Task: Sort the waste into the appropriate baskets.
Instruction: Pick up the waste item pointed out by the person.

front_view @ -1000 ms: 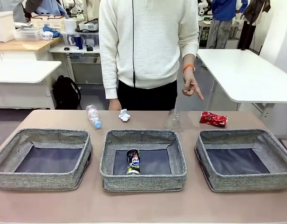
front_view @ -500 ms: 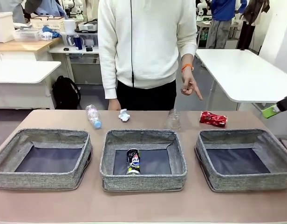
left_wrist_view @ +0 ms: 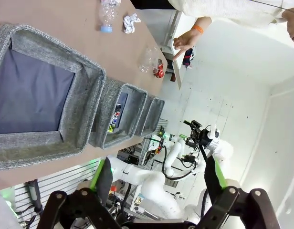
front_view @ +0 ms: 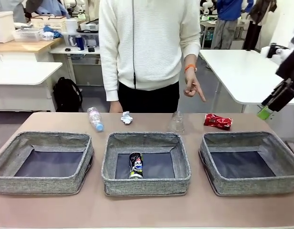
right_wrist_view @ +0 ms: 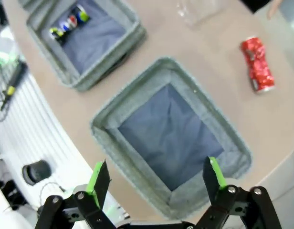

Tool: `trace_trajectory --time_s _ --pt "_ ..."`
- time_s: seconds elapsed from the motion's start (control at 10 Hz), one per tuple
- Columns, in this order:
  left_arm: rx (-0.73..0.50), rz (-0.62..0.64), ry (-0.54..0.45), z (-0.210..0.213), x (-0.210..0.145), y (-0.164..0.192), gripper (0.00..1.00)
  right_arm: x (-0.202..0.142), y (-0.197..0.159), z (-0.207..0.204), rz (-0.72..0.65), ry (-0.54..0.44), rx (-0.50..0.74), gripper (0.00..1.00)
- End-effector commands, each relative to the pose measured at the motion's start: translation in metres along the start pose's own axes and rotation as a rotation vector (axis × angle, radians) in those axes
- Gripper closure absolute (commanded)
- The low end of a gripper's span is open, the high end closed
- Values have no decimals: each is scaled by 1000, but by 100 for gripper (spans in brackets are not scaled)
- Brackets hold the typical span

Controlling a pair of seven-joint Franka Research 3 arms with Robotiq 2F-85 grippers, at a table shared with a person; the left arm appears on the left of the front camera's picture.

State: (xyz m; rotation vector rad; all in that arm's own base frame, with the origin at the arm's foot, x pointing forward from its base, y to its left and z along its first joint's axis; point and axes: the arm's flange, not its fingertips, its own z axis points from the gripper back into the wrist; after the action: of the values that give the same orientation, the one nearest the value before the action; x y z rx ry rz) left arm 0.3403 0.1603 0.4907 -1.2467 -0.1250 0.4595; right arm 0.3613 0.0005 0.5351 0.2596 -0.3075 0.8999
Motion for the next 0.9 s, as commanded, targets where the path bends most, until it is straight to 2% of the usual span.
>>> trace_trajectory --time_s 0.0,0.1,0.2,0.3,0.4,0.5,0.6,0.7,0.8 --pt "4 -13 1 2 -2 1 0 32 -44 -15 138 74 -13 0" --pt "4 -13 1 2 -2 1 0 53 -87 -31 237 57 29 0" --pt "4 -13 1 2 -2 1 0 73 -115 -47 321 61 1 0" --pt "4 -13 1 2 -2 1 0 88 -145 -63 343 38 -119 0" --pt "4 -13 1 2 -2 1 0 95 -171 -80 359 26 -162 0" --pt "4 -13 1 2 -2 1 0 95 -186 -97 365 18 -137 0" --pt "4 -13 1 2 -2 1 0 91 -189 -100 235 -4 -62 0" --pt "4 -13 1 2 -2 1 0 96 -174 -98 348 70 -138 0" --pt "4 -13 1 2 -2 1 0 96 -192 -109 309 51 -127 0"
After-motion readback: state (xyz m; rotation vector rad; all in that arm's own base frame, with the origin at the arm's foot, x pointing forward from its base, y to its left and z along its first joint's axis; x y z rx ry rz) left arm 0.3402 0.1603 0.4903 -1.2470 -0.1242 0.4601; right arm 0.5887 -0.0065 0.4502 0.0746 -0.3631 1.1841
